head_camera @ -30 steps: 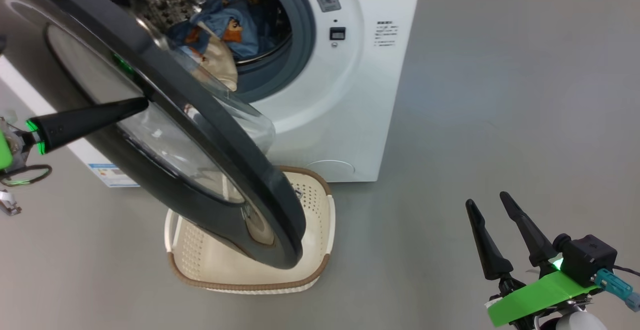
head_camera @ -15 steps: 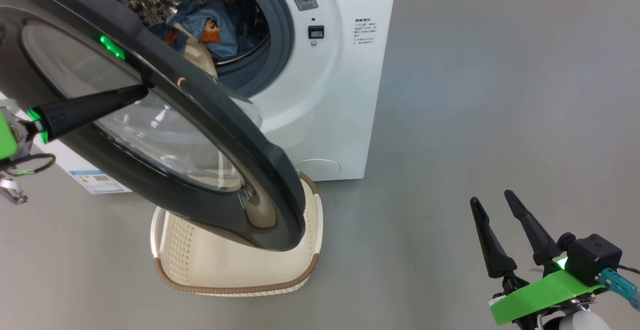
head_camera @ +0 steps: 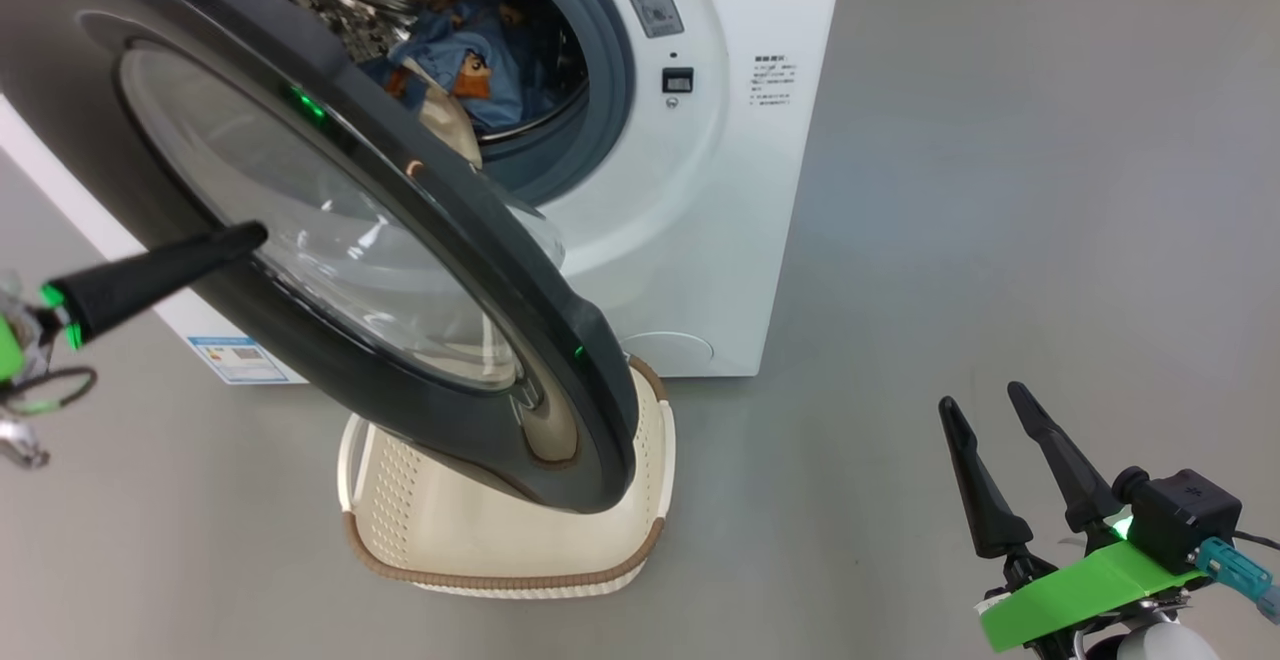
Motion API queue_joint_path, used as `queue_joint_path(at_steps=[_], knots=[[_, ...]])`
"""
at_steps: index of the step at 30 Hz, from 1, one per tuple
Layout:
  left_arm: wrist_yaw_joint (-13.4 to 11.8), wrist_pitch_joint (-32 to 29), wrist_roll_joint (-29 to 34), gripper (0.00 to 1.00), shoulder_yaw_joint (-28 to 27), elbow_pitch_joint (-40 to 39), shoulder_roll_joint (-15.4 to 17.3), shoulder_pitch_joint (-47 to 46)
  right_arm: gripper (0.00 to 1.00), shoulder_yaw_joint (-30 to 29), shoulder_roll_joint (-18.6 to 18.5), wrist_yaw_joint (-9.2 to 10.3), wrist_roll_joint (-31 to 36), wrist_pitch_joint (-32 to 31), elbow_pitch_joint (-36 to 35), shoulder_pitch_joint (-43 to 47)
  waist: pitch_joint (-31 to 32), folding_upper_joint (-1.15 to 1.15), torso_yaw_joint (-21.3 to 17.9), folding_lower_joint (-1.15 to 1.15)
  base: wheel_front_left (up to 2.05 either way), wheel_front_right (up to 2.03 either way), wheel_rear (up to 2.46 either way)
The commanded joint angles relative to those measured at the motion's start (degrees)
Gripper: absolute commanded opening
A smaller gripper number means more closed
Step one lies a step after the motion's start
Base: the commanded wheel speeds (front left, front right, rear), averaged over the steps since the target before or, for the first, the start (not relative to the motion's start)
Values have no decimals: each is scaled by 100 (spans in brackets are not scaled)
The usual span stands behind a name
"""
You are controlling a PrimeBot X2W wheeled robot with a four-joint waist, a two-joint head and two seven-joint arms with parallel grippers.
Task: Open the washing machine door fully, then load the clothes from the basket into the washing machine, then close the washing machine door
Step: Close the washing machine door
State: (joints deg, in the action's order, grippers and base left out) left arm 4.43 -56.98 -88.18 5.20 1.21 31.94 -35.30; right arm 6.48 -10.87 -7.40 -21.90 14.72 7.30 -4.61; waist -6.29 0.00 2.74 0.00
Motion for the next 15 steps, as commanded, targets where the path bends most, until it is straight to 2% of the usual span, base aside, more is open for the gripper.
queue_joint_path(at_steps=[1,4,7,9,12,13,14,15], knots=[[63,85,43,0,-316,-124,325,43,100,119,-58,-9,-25,28,-131,33,51,0,31,0,0,0,0],[101,183,90,0,-373,-95,330,244,100,128,-61,-9,-28,28,-135,60,76,0,36,0,0,0,0],[163,347,176,13,-441,-19,320,554,100,136,-79,-9,-36,28,-145,92,100,0,40,0,0,0,0],[201,462,222,32,-488,36,302,757,100,134,-99,-9,-44,28,-151,100,99,0,36,0,0,0,0],[249,635,275,49,-542,125,246,1057,100,114,-121,-9,-49,28,-165,111,86,0,23,0,0,0,0],[263,703,294,74,-559,153,221,1148,100,108,-126,-9,-48,28,-170,114,82,0,18,0,0,0,0],[274,768,303,88,-575,180,191,1227,100,102,-131,-9,-47,28,-174,117,72,0,14,0,0,0,0],[282,834,313,98,-590,211,161,1305,100,98,-136,-9,-45,28,-178,119,66,0,8,0,0,0,0]])
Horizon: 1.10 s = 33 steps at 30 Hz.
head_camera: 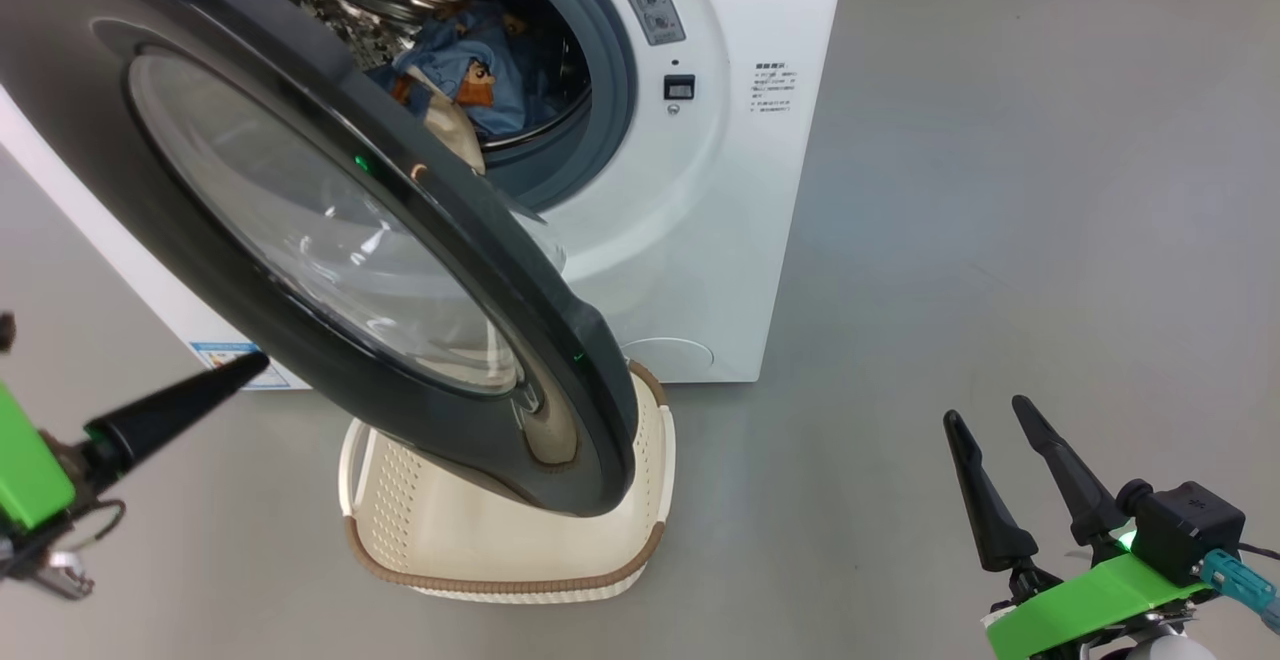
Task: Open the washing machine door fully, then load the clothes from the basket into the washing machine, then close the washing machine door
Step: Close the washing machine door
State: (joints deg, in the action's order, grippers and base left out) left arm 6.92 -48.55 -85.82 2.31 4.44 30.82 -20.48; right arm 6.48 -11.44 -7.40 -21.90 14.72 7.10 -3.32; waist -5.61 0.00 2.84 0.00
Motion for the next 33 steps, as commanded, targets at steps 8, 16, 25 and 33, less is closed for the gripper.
queue_joint_path(at_steps=[8,16,25,33], knots=[[55,555,137,100,-378,8,80,350,100,75,-110,-9,-35,28,-183,-37,-106,0,-72,0,0,0,0],[56,1352,426,100,-296,190,24,740,100,62,-108,-9,-32,28,-182,-77,-180,0,-196,0,0,0,0],[57,2543,616,100,37,348,-115,1076,100,14,-86,-9,-27,28,-191,-101,-253,0,-272,0,0,0,0],[57,3611,795,100,464,427,-82,1231,100,5,-96,-9,-28,28,-202,-137,-308,0,-300,0,0,0,0]])
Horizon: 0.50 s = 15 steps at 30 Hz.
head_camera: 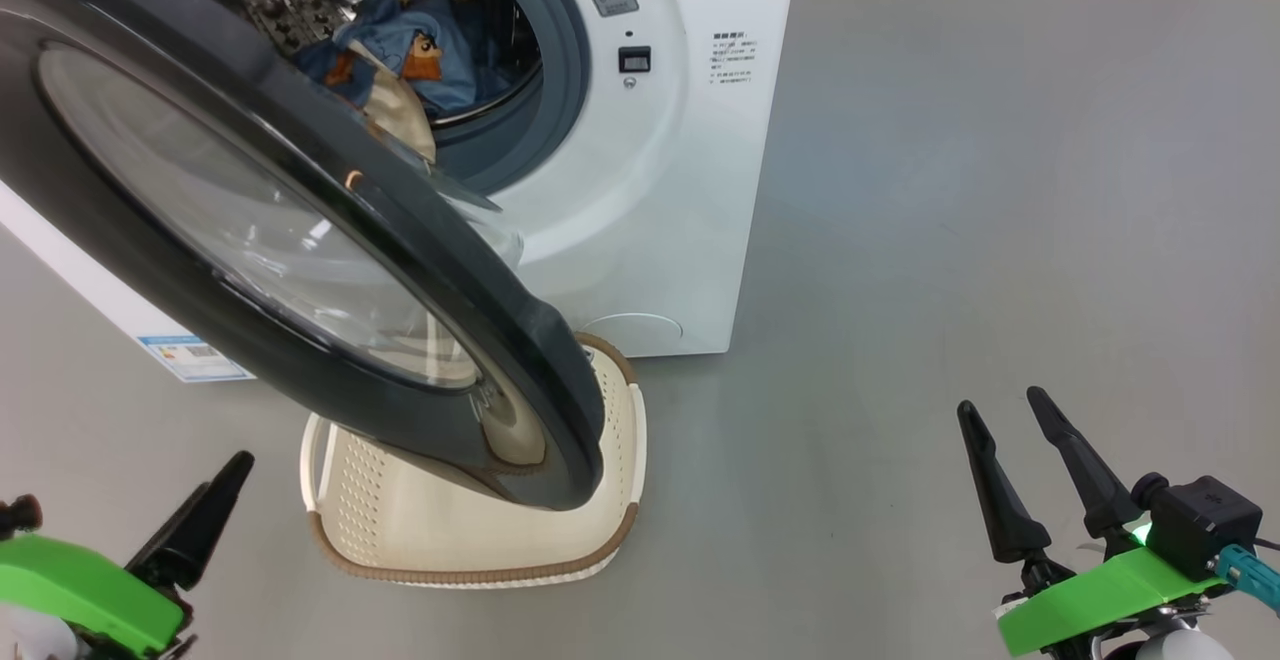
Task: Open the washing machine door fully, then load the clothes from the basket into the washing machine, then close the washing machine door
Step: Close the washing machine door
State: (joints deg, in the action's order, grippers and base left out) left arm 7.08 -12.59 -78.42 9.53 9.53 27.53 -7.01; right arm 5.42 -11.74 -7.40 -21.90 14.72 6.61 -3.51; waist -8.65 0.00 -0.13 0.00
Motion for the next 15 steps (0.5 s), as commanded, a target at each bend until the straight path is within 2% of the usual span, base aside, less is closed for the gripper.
queue_joint_path(at_steps=[1,11,15], knots=[[40,183,136,100,-174,-74,281,-109,100,106,-66,-9,-27,28,-154,-127,-17,0,-5,0,0,0,0],[40,2337,1032,100,825,232,662,-129,100,77,-72,-9,-31,28,-111,-156,-16,0,-69,0,0,0,0],[40,2725,1540,100,1008,586,713,-227,100,51,-81,-9,-33,28,-105,-144,6,0,-90,0,0,0,0]])
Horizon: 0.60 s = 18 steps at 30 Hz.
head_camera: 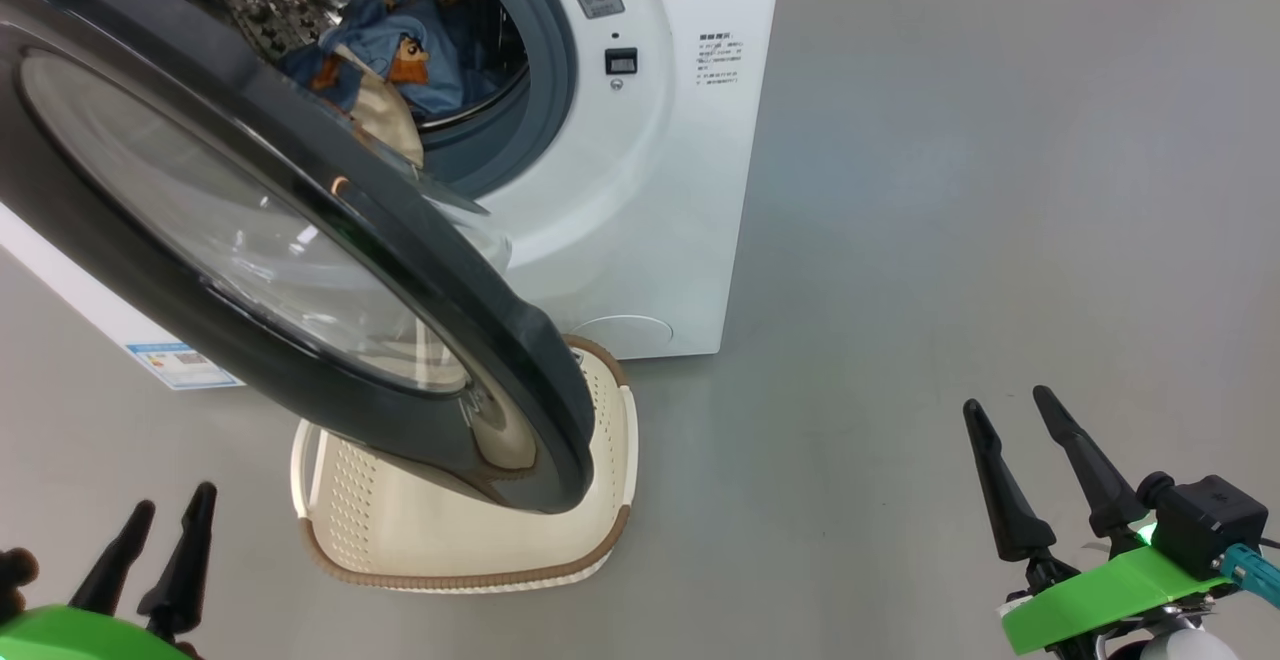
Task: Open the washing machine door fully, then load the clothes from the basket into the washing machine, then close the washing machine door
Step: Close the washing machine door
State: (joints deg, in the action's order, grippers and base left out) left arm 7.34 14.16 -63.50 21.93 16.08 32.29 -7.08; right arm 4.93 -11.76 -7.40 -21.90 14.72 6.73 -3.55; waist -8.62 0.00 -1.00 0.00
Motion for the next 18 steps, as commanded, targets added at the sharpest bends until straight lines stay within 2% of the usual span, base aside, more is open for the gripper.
queue_joint_path(at_steps=[1,8,18], knots=[[14,70,180,100,-239,-13,220,-243,100,92,-83,-9,-32,28,-118,-136,7,0,-7,0,0,0,0],[14,82,1736,100,-1227,-135,-323,-139,100,15,-115,-9,-32,28,-135,-81,41,0,-6,0,0,0,0],[14,83,3318,100,-1792,-435,-922,169,100,-10,-128,-9,-19,28,-136,-74,51,0,-40,0,0,0,0]])
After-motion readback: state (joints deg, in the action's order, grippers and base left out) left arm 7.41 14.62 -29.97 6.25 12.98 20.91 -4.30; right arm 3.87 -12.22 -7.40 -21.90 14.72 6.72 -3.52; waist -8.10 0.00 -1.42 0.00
